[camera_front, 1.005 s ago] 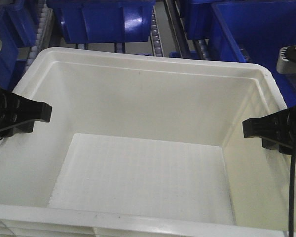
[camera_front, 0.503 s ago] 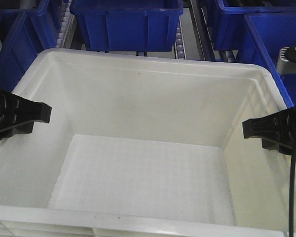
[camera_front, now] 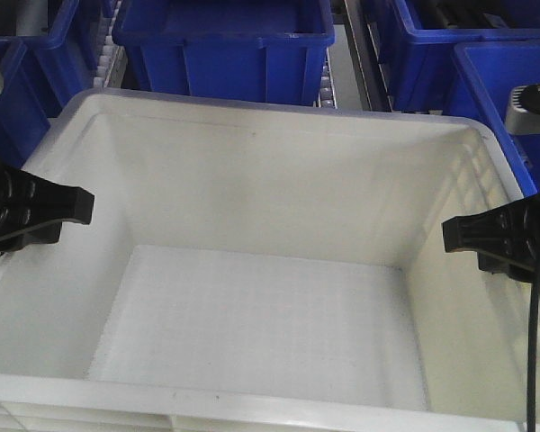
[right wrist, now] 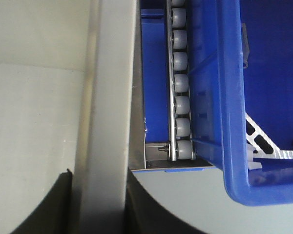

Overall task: Move bin from left to right shelf
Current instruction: 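Push the held tote forward onto the other shelf's roller lane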

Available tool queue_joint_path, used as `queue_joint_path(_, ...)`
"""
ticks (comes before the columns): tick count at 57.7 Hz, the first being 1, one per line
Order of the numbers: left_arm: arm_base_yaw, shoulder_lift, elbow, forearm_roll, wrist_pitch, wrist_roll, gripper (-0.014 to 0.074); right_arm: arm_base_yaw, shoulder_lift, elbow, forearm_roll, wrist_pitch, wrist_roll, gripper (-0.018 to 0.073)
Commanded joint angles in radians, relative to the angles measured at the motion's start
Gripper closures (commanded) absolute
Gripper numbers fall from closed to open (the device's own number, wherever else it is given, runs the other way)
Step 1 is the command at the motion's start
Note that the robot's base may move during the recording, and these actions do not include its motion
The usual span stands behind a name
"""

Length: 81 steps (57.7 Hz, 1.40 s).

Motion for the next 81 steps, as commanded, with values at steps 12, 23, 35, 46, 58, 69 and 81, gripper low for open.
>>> queue_joint_path(12,-0.003,-0.035,-0.038,0.051,-0.081,0.005,0.0603,0.000,-0.022,-0.039,-0.095,0.038,-0.023,0.0557)
queue_joint_path(23,-0.003,-0.035,-0.038,0.051,-0.081,0.005,0.0603,0.000,-0.022,-0.039,-0.095,0.038,-0.023,0.0557)
queue_joint_path(35,-0.003,-0.035,-0.038,0.051,-0.081,0.005,0.0603,0.000,-0.022,-0.039,-0.095,0.038,-0.023,0.0557)
queue_joint_path(46,-0.003,-0.035,-0.038,0.051,-0.081,0.005,0.0603,0.000,-0.022,-0.039,-0.095,0.038,-0.023,0.0557)
queue_joint_path(58,-0.003,-0.035,-0.038,0.051,-0.081,0.005,0.0603,0.000,-0.022,-0.052,-0.096,0.017,-0.023,0.0557)
queue_joint_path(69,-0.003,-0.035,-0.038,0.051,-0.080,0.005,0.0603,0.000,-0.022,-0.054,-0.098,-0.003,-0.026,0.0557)
queue_joint_path(81,-0.003,-0.035,-0.038,0.051,-0.081,0.005,0.0603,0.000,-0.022,-0.054,-0.095,-0.001,-0.026,0.0557)
